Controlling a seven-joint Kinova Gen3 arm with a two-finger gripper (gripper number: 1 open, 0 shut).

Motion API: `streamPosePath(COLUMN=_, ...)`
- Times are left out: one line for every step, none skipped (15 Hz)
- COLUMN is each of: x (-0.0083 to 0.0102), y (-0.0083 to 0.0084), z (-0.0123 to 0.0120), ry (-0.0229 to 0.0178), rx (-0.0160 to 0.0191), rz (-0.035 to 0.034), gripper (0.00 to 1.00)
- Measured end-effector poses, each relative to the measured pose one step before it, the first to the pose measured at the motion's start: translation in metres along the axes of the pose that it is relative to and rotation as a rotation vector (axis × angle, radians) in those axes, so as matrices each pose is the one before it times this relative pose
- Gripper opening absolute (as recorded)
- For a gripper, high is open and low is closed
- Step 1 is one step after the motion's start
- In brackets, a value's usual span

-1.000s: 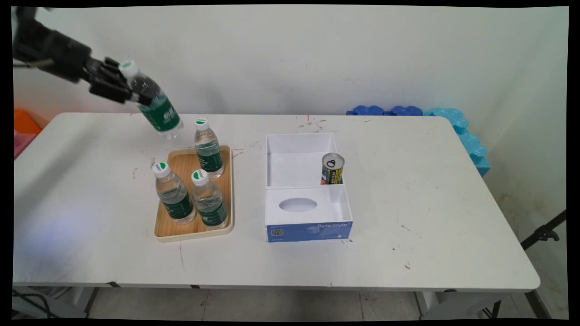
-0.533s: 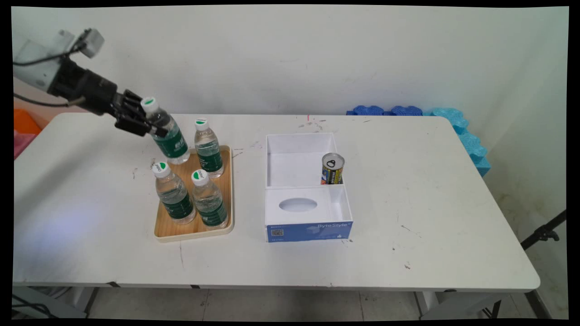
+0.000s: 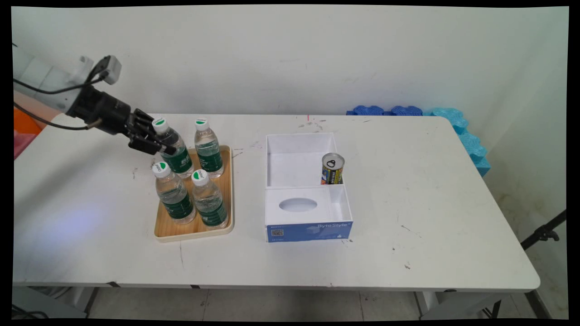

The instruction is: Place the picked object on the tray

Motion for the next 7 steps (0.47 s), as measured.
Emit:
streamPosePath(x=-0.00139, y=0.00040, z=0.00329, ry=-0.00218, rx=0.00330, rz=-0.00102, gripper=0.00)
streamPosePath(x=-0.00116, y=0.00032, z=0.00296, ry=-0.00181, rx=0.00297, rz=-0.00106, gripper=0.00)
streamPosePath(x=-0.00064, y=0.00017, z=0.00149, ry=-0.00081, rx=0.00172, rz=-0.00078, gripper=0.00)
streamPosePath(x=-0.00089, y=0.00035, z=0.00236, ry=-0.00104, rx=0.00265, rz=-0.00132, gripper=1.00)
streamPosePath(x=-0.00078, y=0.00026, z=0.00174, ry=-0.00089, rx=0.00222, rz=-0.00120, gripper=1.00)
streamPosePath(x=-0.00054, y=0.00032, z=0.00091, ry=-0.00045, rx=0.00067, rz=-0.00063, gripper=1.00)
streamPosePath(x=-0.00071, y=0.00066, z=0.00101, ry=-0.00069, rx=0.00123, rz=-0.00006, gripper=1.00)
